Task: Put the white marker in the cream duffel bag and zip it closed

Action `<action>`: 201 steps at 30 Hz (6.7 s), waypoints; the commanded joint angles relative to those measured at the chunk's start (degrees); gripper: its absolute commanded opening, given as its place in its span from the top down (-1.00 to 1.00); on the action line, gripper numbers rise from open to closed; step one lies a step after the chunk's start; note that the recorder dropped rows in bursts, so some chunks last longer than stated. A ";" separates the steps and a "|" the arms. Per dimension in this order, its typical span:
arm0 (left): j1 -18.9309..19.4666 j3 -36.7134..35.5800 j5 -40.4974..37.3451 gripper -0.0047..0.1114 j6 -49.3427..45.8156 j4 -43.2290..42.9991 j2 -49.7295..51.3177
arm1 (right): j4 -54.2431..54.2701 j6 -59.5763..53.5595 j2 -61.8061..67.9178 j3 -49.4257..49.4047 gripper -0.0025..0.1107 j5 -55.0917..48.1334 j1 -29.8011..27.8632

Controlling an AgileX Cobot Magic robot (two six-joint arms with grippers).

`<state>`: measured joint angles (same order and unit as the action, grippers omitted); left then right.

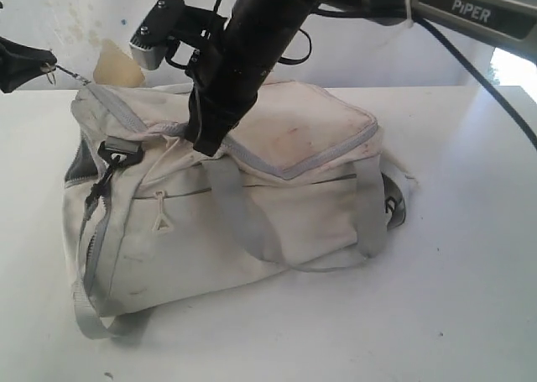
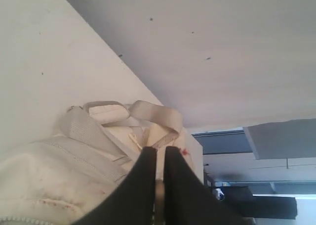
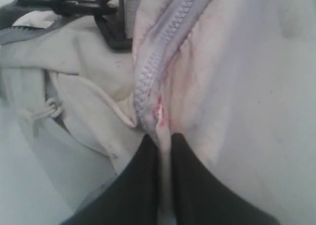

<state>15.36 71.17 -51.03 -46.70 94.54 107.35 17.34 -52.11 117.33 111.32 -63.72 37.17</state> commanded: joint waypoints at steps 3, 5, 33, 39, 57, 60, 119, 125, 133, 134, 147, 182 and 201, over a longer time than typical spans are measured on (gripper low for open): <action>1.47 3.61 5.67 0.92 -5.02 5.41 1.28 | -11.01 11.17 -0.40 -0.57 0.96 -0.40 -0.72; 1.47 4.48 3.57 0.92 -7.65 5.41 1.28 | -11.01 13.27 -0.40 -0.57 0.96 2.73 -0.72; 1.23 8.37 5.12 0.10 9.86 -36.15 -10.06 | -9.88 49.64 -3.83 -0.57 -0.37 5.03 -0.72; -3.62 8.37 6.30 0.10 21.75 -55.24 -15.71 | -10.42 56.88 -4.93 -0.57 0.16 -4.50 -3.00; -17.06 8.26 -7.62 0.92 51.41 -96.51 -21.35 | -13.08 56.17 -13.46 -12.95 0.96 -6.24 -26.40; -19.39 8.26 -7.09 0.92 51.41 -96.51 -21.35 | -13.51 53.11 -15.91 -17.83 0.96 -6.24 -29.68; -20.69 -18.70 -9.12 0.92 52.30 -101.19 -101.73 | -19.38 47.31 -104.13 -62.14 0.96 3.27 -36.61; -20.69 -20.36 -10.16 0.92 54.11 -101.81 -107.35 | -19.49 47.31 -116.34 -66.00 0.96 2.11 -36.61; -20.59 -21.29 -3.61 0.92 52.75 -101.43 -107.35 | -19.49 47.26 -117.33 -68.67 0.96 1.60 -36.50; -20.59 -21.57 -1.94 0.92 52.86 -101.43 -107.35 | -19.49 47.26 -117.33 -69.24 0.96 3.02 -36.50; -20.59 -38.69 26.79 0.92 52.64 -101.98 -107.35 | -21.15 47.77 -117.33 -87.28 0.96 42.22 -36.50; -20.69 -71.17 51.35 0.92 52.71 -104.09 -107.35 | -20.46 47.78 -117.33 -111.32 0.96 56.98 -36.50; -20.69 -71.17 51.37 0.92 52.71 -104.09 -107.35 | -20.31 47.78 -117.33 -111.32 0.96 56.98 -36.50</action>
<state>-5.07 0.29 0.00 5.83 -9.64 0.19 -3.10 -4.10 0.25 0.29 -6.89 0.99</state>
